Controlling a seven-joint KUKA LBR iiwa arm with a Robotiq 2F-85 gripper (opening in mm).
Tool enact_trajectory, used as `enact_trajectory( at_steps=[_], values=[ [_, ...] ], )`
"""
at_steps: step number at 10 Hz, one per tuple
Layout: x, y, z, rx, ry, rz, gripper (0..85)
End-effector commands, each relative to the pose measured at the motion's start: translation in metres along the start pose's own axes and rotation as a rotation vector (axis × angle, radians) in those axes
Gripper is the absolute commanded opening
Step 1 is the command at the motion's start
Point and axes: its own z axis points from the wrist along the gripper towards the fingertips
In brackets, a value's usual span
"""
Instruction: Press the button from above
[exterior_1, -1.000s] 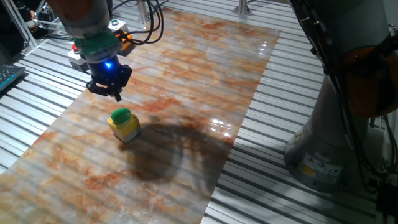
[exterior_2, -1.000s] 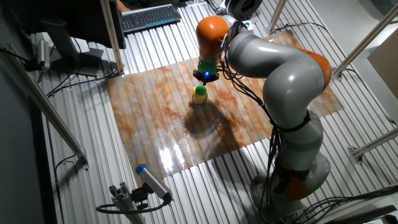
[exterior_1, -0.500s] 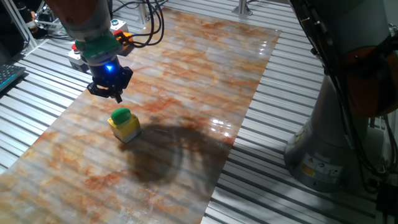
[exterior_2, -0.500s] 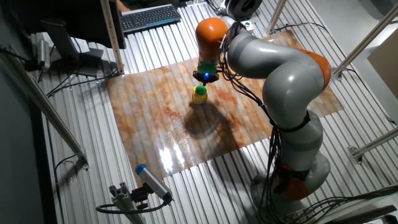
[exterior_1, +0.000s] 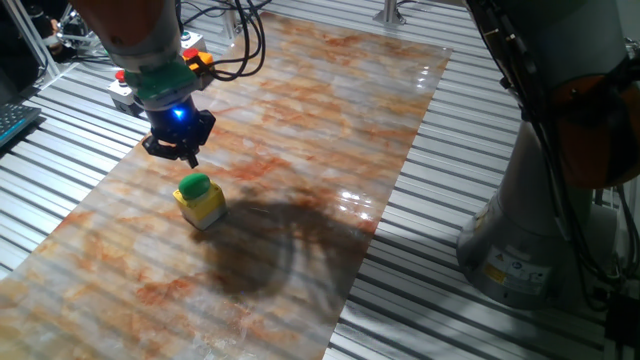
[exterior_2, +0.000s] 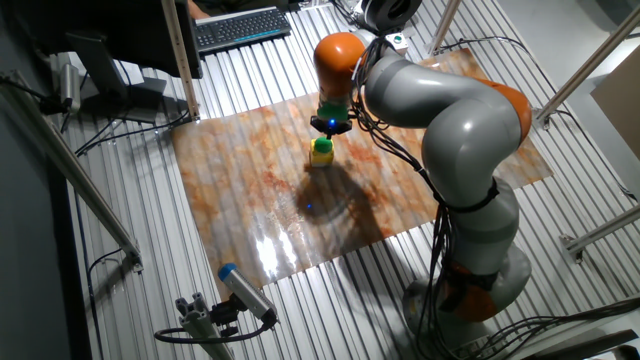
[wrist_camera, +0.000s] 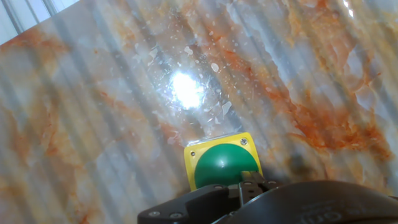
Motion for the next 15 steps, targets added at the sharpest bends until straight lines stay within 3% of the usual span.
enact_trajectory(
  at_steps=[1, 15],
  values=[
    [0.0003, -0.0002, 0.0004, 0.001, -0.002, -0.001, 0.0],
    [0.0022, -0.0009, 0.0018, -0.006, -0.003, 0.0, 0.0]
  ],
)
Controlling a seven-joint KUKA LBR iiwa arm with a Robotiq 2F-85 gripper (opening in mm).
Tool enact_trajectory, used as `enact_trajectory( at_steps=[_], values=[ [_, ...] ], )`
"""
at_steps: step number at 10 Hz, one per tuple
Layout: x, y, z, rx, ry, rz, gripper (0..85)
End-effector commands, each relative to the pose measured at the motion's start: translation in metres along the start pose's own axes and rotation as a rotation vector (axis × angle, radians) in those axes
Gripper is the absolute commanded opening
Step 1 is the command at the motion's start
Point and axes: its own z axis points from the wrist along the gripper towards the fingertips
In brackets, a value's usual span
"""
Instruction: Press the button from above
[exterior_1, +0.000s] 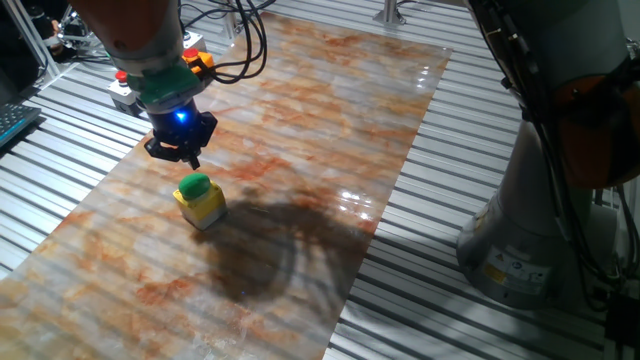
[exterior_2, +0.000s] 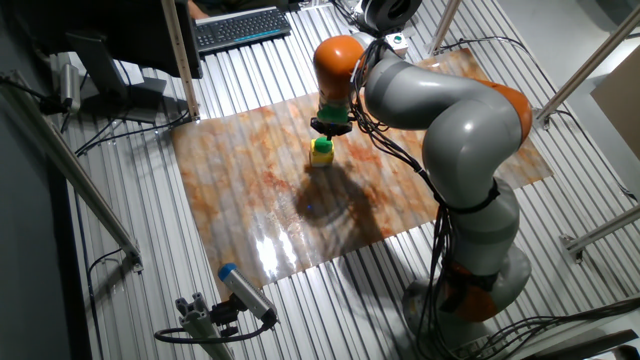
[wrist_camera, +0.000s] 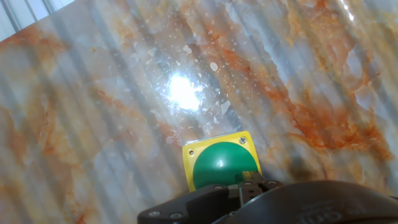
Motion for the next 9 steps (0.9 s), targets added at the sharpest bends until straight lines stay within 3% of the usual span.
enact_trajectory(
  at_steps=[1, 5, 9],
  values=[
    [-0.0001, 0.0, 0.0, 0.001, -0.001, 0.0, 0.0],
    [-0.0001, 0.0, 0.0, 0.006, -0.006, -0.003, 0.0],
    [-0.0001, 0.0, 0.0, -0.006, 0.027, 0.002, 0.0]
  ],
)
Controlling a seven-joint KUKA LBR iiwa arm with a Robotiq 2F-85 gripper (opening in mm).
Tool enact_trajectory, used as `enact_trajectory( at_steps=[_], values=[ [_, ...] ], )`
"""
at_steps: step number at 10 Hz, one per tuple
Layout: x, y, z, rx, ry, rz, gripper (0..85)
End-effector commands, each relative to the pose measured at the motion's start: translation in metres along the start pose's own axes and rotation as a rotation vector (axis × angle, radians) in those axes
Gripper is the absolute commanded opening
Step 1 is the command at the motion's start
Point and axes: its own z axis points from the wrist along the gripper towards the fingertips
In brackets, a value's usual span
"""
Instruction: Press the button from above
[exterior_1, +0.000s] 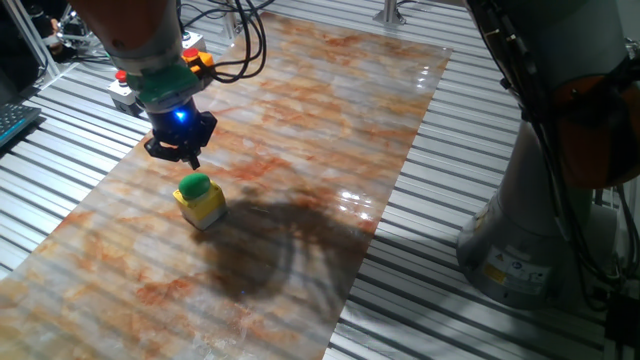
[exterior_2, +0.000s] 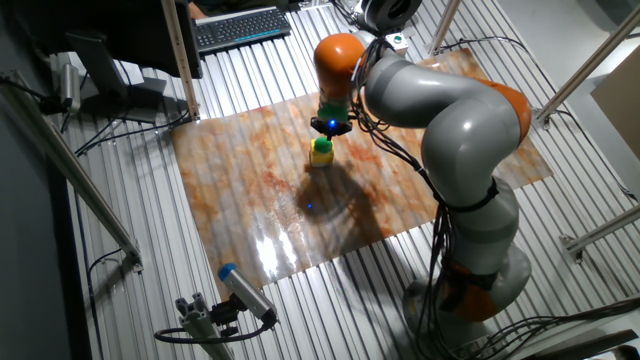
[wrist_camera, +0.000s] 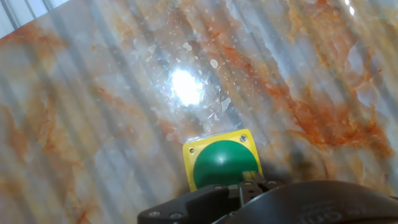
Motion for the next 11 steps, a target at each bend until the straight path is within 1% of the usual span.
enact_trajectory(
  at_steps=[1, 2, 4, 6, 8, 9, 10, 11],
  values=[
    [-0.0001, 0.0, 0.0, -0.001, 0.015, 0.003, 0.0],
    [-0.0001, 0.0, 0.0, -0.001, 0.039, 0.008, 0.0],
    [-0.0001, 0.0, 0.0, -0.015, 0.096, 0.019, 0.0],
    [-0.0001, 0.0, 0.0, -0.017, 0.12, 0.002, 0.0],
    [-0.0001, 0.0, 0.0, 0.003, 0.104, -0.015, 0.0],
    [-0.0001, 0.0, 0.0, 0.0, 0.106, -0.015, 0.0],
    [-0.0001, 0.0, 0.0, 0.005, 0.101, -0.015, 0.0],
    [-0.0001, 0.0, 0.0, 0.003, 0.102, -0.014, 0.0]
  ],
)
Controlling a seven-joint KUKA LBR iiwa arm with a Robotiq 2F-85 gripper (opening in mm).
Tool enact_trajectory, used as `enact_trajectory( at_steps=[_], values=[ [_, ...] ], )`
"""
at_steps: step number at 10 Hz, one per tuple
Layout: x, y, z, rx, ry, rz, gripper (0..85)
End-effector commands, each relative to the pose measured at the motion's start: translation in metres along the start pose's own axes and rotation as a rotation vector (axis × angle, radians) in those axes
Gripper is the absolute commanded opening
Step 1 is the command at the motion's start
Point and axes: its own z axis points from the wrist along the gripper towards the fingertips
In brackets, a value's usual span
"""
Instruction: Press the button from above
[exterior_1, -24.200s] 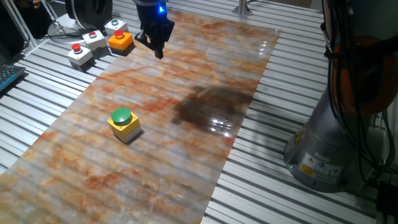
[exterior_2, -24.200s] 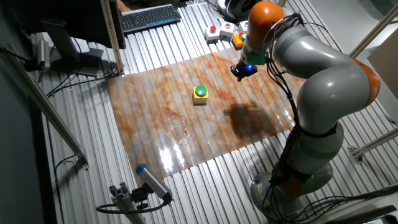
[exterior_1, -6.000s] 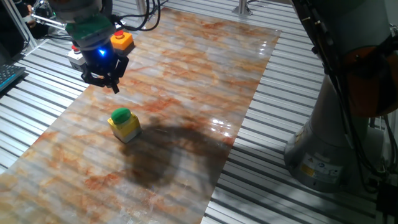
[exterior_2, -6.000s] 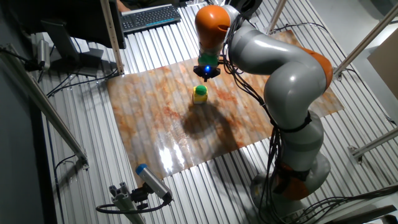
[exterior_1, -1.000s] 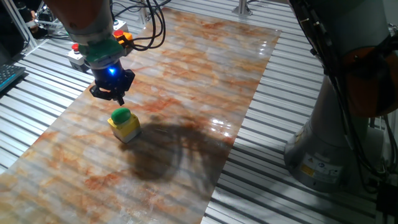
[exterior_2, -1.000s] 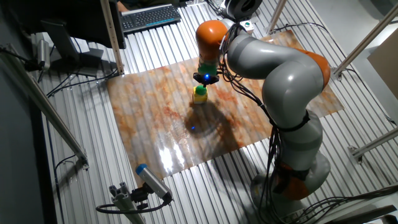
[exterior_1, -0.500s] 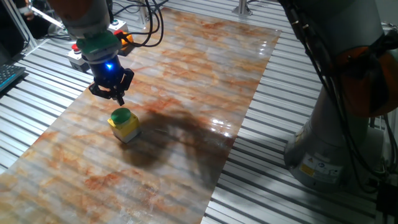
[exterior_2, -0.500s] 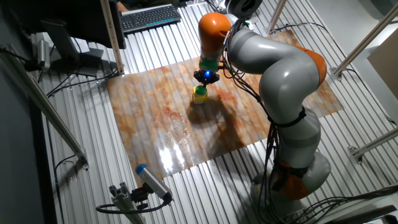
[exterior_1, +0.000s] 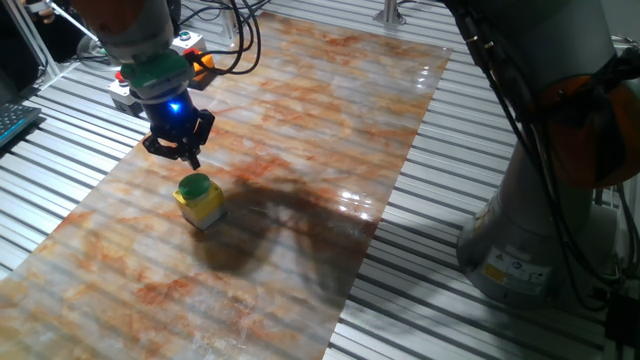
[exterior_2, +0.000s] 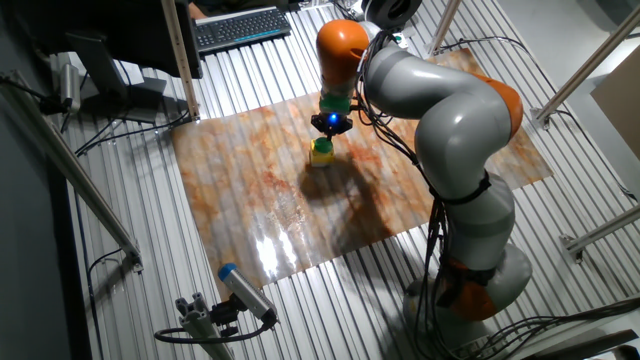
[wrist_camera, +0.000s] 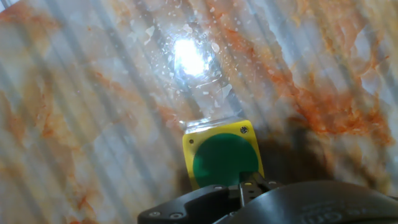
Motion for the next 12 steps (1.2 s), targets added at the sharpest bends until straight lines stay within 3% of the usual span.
enact_trajectory(
  at_steps=[1, 12],
  values=[
    [-0.0001, -0.0001, 0.0, 0.001, -0.001, 0.0, 0.0],
    [-0.001, 0.0021, 0.0026, 0.016, -0.014, 0.004, 0.0]
  ],
)
